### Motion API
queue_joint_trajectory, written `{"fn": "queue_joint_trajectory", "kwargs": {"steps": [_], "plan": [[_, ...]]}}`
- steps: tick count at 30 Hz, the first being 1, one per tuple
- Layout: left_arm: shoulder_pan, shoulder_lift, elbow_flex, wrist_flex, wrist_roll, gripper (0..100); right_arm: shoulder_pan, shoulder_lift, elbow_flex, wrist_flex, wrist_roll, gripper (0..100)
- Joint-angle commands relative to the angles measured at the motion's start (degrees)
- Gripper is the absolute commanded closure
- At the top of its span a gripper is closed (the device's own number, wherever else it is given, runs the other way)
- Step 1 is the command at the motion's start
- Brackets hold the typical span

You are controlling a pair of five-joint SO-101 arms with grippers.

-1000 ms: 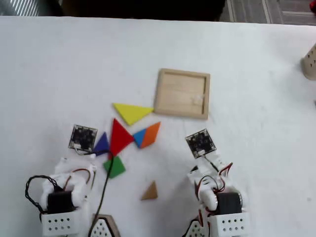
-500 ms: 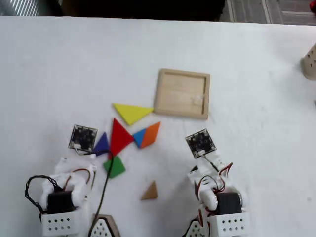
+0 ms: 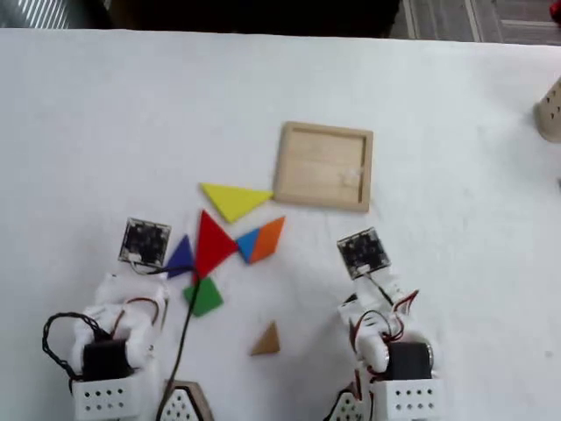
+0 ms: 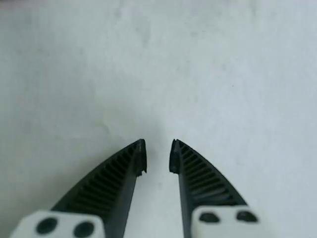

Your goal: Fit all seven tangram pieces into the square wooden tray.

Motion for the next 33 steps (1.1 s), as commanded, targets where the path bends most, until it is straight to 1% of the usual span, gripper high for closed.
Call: {"fn": "queue_joint_trajectory", "kwargs": {"steps": [1, 3, 4, 6, 8, 10, 12, 14, 17, 22, 28, 33], "plan": [[-0.04, -0.22, -3.34, -6.95, -0.79, 98, 10.68, -1.36, -0.88, -2.07, -0.26, 90.3], [-0.04, -0.22, -3.78, -10.02, -0.88, 98, 15.69, -1.80, -0.88, -2.33, -0.18, 90.3], [-0.13, -0.22, -4.92, -10.55, -0.79, 98, 16.40, -1.80, -0.88, -2.86, -0.18, 90.3], [-0.13, 0.04, -7.56, -10.20, -0.18, 98, 16.57, -1.54, -0.79, -2.77, -0.18, 90.3], [-0.13, 0.13, -10.29, -9.85, 3.25, 98, 16.48, -1.54, -0.44, -2.77, -0.09, 90.3], [-0.04, 0.22, -13.71, -8.35, 5.98, 98, 16.40, -1.54, 0.00, -2.86, 2.73, 90.3], [1.89, 1.54, -18.11, -5.80, 6.15, 97, 16.57, -1.45, 0.00, -1.89, 6.07, 90.5], [4.09, 5.58, -23.74, -3.96, 6.77, 94, 16.40, -1.45, -0.09, -1.27, 7.12, 90.6], [6.11, 17.01, -33.85, -3.25, 11.43, 91, 16.40, -1.45, -0.09, -1.27, 7.30, 90.6], [9.27, 39.87, -51.16, -3.16, 18.99, 90, 16.66, -1.45, -0.09, -1.36, 7.38, 90.6], [19.30, 61.14, -61.71, -3.96, 27.43, 90, 16.66, -1.54, -0.09, -1.54, 7.38, 90.7], [25.36, 76.53, -69.63, -7.91, 33.58, 79, 16.66, -1.54, 0.00, -1.54, 7.38, 90.7]]}}
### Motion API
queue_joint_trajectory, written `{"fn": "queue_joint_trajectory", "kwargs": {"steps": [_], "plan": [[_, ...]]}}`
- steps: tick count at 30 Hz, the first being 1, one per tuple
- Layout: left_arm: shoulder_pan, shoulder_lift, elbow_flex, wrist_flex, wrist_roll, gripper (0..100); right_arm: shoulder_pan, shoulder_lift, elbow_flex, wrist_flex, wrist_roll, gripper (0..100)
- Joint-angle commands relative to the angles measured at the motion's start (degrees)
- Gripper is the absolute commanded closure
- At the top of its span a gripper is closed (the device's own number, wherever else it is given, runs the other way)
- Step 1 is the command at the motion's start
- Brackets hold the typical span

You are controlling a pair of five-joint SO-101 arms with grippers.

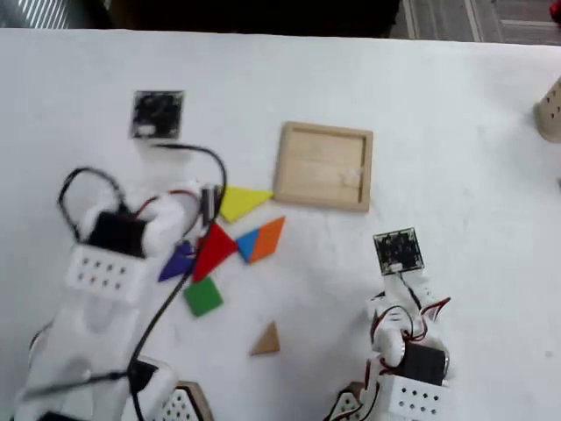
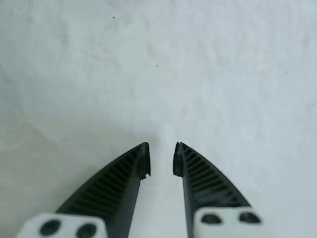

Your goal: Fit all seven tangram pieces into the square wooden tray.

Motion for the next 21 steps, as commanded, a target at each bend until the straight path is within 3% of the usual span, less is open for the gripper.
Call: {"fn": "queue_joint_trajectory", "kwargs": {"steps": [1, 11, 21], "plan": [[6.02, 14.02, -10.02, -4.40, 4.92, 78, 0.66, -0.31, 0.09, -0.13, 0.79, 90.7], [11.74, 51.56, -34.64, -13.01, 4.84, 81, 0.75, -0.31, 0.09, -0.13, 0.79, 90.7], [9.54, 82.68, -69.19, 1.85, 0.35, 81, 0.66, -0.31, 0.09, -0.22, 0.79, 90.7]]}}
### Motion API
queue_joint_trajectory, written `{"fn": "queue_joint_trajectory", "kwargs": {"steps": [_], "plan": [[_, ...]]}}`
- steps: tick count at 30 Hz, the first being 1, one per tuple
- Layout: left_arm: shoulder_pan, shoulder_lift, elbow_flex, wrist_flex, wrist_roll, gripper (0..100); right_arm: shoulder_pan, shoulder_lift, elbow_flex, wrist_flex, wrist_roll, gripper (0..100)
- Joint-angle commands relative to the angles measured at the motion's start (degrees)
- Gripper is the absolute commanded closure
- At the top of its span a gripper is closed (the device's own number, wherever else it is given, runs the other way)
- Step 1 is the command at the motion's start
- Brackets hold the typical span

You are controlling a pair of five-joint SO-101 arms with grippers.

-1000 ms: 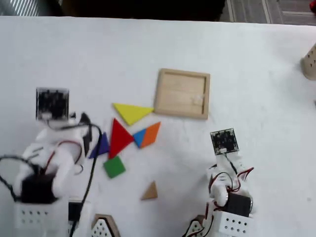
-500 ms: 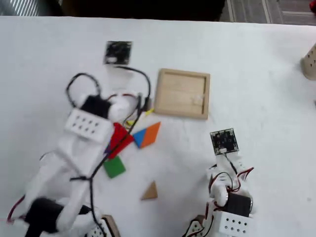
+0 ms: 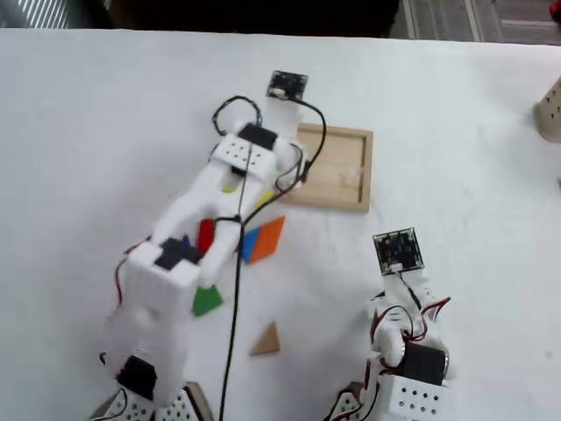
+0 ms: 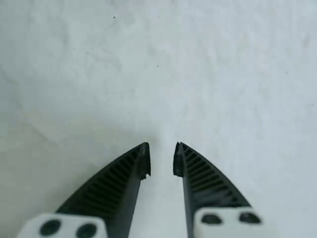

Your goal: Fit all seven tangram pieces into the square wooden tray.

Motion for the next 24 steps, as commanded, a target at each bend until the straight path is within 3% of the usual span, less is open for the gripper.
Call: {"fn": "queue_joint_trajectory", "kwargs": {"steps": [1, 10, 14, 21, 24], "plan": [[-1.63, 9.63, -17.58, 7.65, -0.97, 81, 0.66, -0.31, 0.09, -0.22, 0.70, 90.7], [-1.80, 23.78, -38.59, 23.03, -0.88, 83, 0.66, -0.31, 0.09, -0.22, 0.70, 90.7], [0.40, 26.51, -46.15, 29.98, -0.88, 97, 0.66, -0.31, 0.09, -0.22, 0.70, 90.7], [7.25, 28.97, -54.77, 40.62, -0.26, 98, 0.75, -0.31, 0.09, -0.22, 0.70, 90.7], [8.84, 28.70, -55.82, 40.88, 4.92, 98, 0.75, -0.31, 0.09, -0.22, 0.70, 90.7]]}}
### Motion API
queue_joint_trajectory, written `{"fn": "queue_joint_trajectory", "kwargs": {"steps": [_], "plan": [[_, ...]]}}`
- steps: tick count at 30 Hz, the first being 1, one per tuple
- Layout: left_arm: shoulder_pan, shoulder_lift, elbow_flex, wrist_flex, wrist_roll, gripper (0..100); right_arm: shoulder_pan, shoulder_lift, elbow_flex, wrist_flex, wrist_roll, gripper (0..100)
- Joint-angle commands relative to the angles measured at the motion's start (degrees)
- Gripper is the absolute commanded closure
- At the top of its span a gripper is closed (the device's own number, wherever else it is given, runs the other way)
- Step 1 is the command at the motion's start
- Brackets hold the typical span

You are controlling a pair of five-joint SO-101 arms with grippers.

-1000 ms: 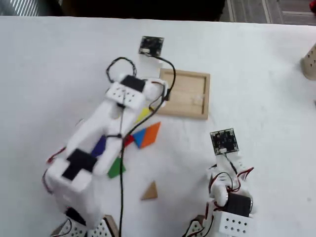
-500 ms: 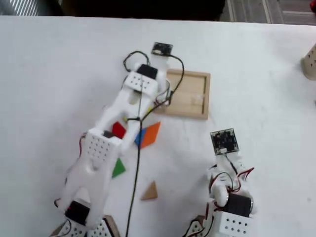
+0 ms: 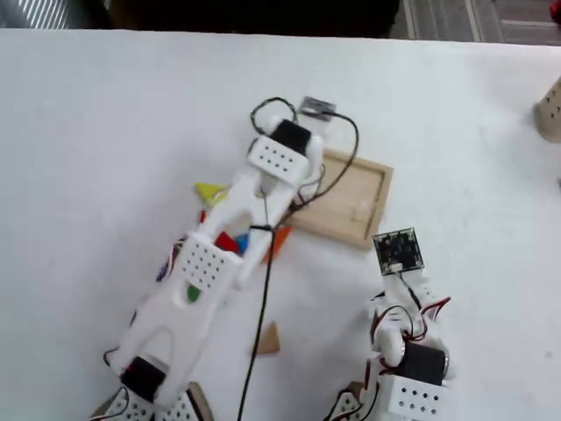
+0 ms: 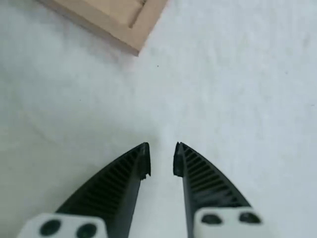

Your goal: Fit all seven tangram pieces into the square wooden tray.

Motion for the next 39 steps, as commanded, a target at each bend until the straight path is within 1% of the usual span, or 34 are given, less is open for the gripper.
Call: {"fn": "queue_joint_trajectory", "kwargs": {"steps": [1, 5, 8, 13, 15, 17, 21, 26, 29, 31, 33, 39], "plan": [[3.65, -1.27, -4.13, 1.41, 6.07, 98, 0.75, -0.31, 0.09, -0.22, 0.62, 90.7], [5.49, -2.51, -2.20, 1.49, 6.77, 98, 0.75, -0.31, 0.09, -0.22, 0.62, 90.7], [6.46, -7.25, 2.55, 1.49, 9.67, 98, 0.75, -0.31, 0.09, -0.22, 0.62, 90.7], [9.19, -21.14, 16.26, 0.97, 8.62, 98, 0.75, -0.31, 0.09, -0.31, 0.62, 90.7], [9.10, -26.51, 22.33, -0.79, 8.18, 98, 0.75, -0.31, 0.09, -0.31, 0.62, 90.7], [8.13, -31.16, 29.63, -4.75, 8.09, 98, 0.75, -0.40, 0.09, -0.31, 0.62, 90.7], [6.55, -40.31, 47.82, -16.70, 6.07, 98, 0.75, -0.40, 0.09, -0.31, 0.62, 90.7], [8.22, -51.65, 70.42, -35.87, 5.98, 98, 0.75, -0.40, 0.09, -0.31, 0.62, 90.7], [9.89, -54.64, 80.53, -47.56, 6.59, 98, 0.75, -0.40, 0.09, -0.31, 0.62, 90.7], [9.89, -54.46, 83.87, -52.75, 10.64, 98, 0.84, -0.40, 0.09, -0.31, 0.62, 90.7], [9.27, -52.88, 85.54, -55.56, 14.86, 98, 0.84, -0.40, 0.09, -0.31, 0.62, 90.7], [7.43, -50.15, 85.36, -55.38, 16.88, 98, 1.71, -0.40, 0.09, -0.31, 0.62, 90.7]]}}
